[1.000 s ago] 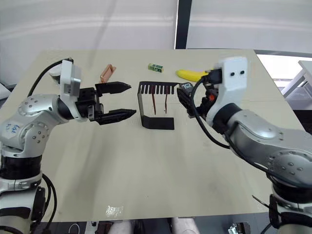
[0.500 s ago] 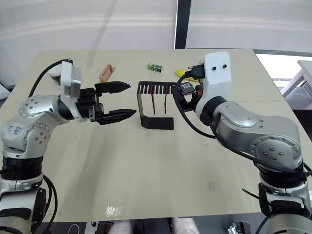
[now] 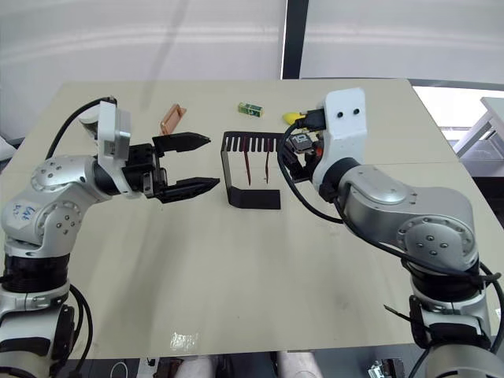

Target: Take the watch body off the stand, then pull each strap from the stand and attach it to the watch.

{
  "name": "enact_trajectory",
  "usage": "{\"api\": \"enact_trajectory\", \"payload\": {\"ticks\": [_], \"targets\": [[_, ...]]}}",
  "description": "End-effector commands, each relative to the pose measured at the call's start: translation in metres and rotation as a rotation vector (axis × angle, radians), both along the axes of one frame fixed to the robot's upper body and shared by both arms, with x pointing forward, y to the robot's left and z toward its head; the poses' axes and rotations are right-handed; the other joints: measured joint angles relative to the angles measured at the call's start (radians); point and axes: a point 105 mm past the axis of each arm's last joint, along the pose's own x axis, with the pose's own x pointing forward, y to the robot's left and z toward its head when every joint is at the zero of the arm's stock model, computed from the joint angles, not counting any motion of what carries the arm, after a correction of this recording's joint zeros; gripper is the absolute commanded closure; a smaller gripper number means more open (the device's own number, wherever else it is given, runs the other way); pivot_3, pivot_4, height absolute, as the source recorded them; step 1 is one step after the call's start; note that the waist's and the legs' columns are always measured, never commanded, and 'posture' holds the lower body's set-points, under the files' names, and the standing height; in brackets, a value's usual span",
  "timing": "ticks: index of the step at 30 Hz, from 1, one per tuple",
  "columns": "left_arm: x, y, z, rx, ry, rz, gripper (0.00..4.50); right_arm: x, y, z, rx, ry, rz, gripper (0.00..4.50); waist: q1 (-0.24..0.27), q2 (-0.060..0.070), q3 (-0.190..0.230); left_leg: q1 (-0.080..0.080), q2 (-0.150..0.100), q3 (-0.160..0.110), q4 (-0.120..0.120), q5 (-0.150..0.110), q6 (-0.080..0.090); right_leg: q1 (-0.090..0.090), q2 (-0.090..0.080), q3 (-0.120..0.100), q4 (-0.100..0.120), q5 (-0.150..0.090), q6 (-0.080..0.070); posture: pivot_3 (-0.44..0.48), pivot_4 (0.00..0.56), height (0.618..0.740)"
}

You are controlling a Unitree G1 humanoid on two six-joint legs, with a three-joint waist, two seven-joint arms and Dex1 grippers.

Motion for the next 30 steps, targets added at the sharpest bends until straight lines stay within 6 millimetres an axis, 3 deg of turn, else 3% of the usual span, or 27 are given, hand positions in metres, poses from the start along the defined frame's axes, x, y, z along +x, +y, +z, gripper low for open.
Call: {"api": "enact_trajectory", "payload": {"ticks": [1, 20, 23, 25, 30], "targets": [[-0.0063, 0.0015, 0.0106, 0.001, -0.068, 0.004, 0.0, -0.0025, -0.0014, 0.0119, 0.022, -0.045, 0.005, 0.56, 0.0, 0.0, 0.0, 0.0, 0.0, 0.0, 0.0, 0.0, 0.0, 0.0, 0.0, 0.0, 0.0, 0.0, 0.0, 0.0, 0.15, 0.74], [-0.0031, 0.0029, 0.0116, 0.01, -0.077, 0.02, 0.0, -0.0015, -0.0008, 0.0112, 0.007, -0.057, 0.006, 0.56, 0.0, 0.0, 0.0, 0.0, 0.0, 0.0, 0.0, 0.0, 0.0, 0.0, 0.0, 0.0, 0.0, 0.0, 0.0, 0.0, 0.15, 0.74], [-0.0035, 0.0023, 0.0115, 0.008, -0.079, 0.021, 0.0, -0.002, -0.0011, 0.0108, 0.007, -0.056, 0.006, 1.38, 0.0, 0.0, 0.0, 0.0, 0.0, 0.0, 0.0, 0.0, 0.0, 0.0, 0.0, 0.0, 0.0, 0.0, 0.0, 0.0, 0.15, 0.74], [-0.0034, 0.0024, 0.0112, 0.009, -0.08, 0.022, 0.0, -0.0024, -0.0007, 0.0108, 0.001, -0.057, 0.01, 2.18, 0.0, 0.0, 0.0, 0.0, 0.0, 0.0, 0.0, 0.0, 0.0, 0.0, 0.0, 0.0, 0.0, 0.0, 0.0, 0.0, 0.15, 0.74], [-0.0028, 0.0034, 0.0107, 0.01, -0.079, 0.027, 0.0, -0.0029, 0.0005, 0.0108, -0.006, -0.056, 0.021, 2.18, 0.0, 0.0, 0.0, 0.0, 0.0, 0.0, 0.0, 0.0, 0.0, 0.0, 0.0, 0.0, 0.0, 0.0, 0.0, 0.0, 0.15, 0.74]]}}
